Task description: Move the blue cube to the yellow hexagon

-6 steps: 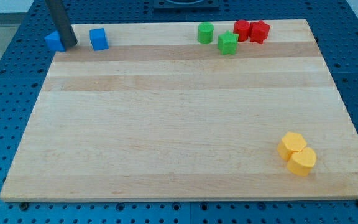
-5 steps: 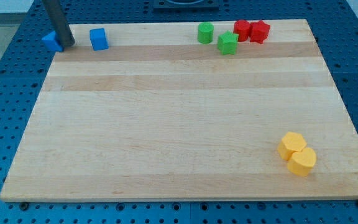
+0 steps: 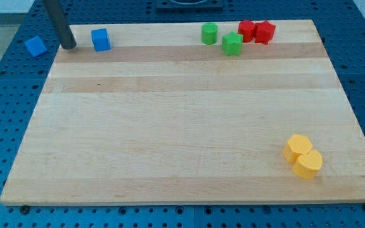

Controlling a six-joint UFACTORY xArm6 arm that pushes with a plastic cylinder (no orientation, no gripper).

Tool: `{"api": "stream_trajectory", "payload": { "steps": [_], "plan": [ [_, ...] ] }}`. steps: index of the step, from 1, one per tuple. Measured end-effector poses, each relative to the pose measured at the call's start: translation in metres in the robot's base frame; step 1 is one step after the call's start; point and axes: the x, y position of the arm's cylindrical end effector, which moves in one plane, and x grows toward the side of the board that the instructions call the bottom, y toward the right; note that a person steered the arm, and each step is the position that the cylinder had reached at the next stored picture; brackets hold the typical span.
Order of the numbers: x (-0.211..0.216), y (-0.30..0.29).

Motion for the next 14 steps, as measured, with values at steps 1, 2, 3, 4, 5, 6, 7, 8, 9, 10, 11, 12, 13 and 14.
{"api": "stream_trajectory", "payload": {
  "steps": [1, 2, 3, 4, 5, 6, 7, 8, 9, 10, 11, 12, 13, 14],
  "plan": [
    [-0.029, 0.042],
    [0.023, 0.111],
    [0.091, 0.190],
    [0.125, 0.249],
    [0.140, 0.294],
    [0.141, 0.301],
    [0.139, 0.267],
    [0.122, 0.243],
    [0.101, 0.244],
    [0.086, 0.244],
    [0.076, 0.241],
    [0.076, 0.226],
    [0.076, 0.221],
    [0.076, 0.216]
  ]
}}
